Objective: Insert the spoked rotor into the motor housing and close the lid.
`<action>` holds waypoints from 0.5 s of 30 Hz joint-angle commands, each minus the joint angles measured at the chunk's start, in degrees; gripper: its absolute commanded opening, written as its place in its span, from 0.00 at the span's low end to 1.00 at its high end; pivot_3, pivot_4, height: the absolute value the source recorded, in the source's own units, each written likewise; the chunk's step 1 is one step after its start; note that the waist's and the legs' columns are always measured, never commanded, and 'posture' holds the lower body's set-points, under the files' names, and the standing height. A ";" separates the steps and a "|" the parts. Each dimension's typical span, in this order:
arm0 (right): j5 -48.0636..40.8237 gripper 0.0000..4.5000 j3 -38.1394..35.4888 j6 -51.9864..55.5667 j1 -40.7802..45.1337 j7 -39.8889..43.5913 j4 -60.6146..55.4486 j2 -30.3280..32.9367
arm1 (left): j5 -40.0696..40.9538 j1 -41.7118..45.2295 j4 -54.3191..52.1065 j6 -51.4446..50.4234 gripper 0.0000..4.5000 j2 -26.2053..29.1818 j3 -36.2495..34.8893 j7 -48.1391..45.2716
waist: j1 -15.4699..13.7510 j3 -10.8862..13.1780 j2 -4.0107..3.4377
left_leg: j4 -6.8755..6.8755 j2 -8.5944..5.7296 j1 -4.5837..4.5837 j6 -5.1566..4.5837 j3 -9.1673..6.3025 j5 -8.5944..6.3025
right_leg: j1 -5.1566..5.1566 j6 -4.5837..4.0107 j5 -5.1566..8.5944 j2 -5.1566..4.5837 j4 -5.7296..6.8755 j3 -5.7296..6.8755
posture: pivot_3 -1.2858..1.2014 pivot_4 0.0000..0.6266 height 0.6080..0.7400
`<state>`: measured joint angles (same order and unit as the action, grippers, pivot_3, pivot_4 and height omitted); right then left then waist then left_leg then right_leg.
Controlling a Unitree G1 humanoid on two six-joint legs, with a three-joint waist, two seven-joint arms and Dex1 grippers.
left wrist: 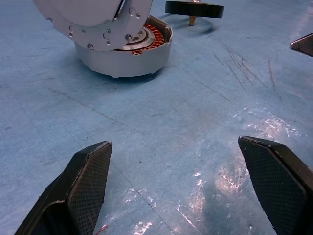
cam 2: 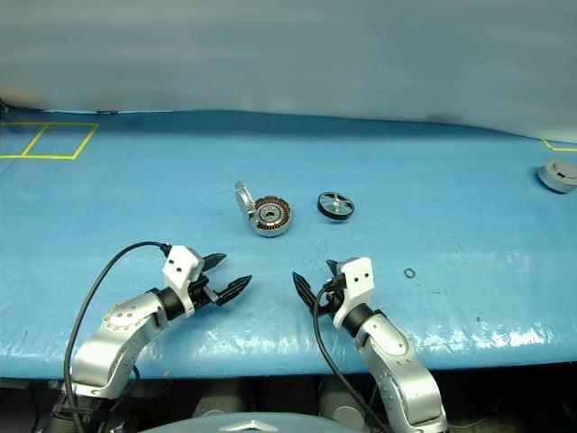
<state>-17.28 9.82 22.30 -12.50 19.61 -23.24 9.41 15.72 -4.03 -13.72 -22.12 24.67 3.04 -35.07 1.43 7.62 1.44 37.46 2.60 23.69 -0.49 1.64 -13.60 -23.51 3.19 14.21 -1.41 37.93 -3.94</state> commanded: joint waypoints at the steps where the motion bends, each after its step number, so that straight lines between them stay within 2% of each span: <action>1: 0.04 0.99 0.25 -1.32 0.47 0.22 -1.70 -0.09 | 0.05 0.61 -2.39 0.89 1.00 0.17 -0.39 0.02 | 0.00 0.00 0.00 | 0.00 0.00 0.00 0.00 0.00 0.00 | 0.00 0.00 0.00 0.00 0.00 0.00 | 0.52 0.24 1.00; 15: 1.36 0.99 0.57 -2.14 0.82 0.56 -1.14 -0.03 | -0.30 0.47 -2.40 1.02 1.00 0.01 -0.34 0.95 | -0.01 0.00 0.00 | 0.00 0.00 0.00 0.00 0.00 0.00 | 0.00 0.00 0.00 0.00 0.00 0.00 | 0.52 0.24 1.00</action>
<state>-15.98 9.97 21.61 -12.26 19.73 -23.22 9.36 15.67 -3.84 -13.72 -22.09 24.79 3.04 -34.31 1.43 7.62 1.44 37.46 2.60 23.68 -0.49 1.64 -13.60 -23.51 3.18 14.21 -1.40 37.93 -3.94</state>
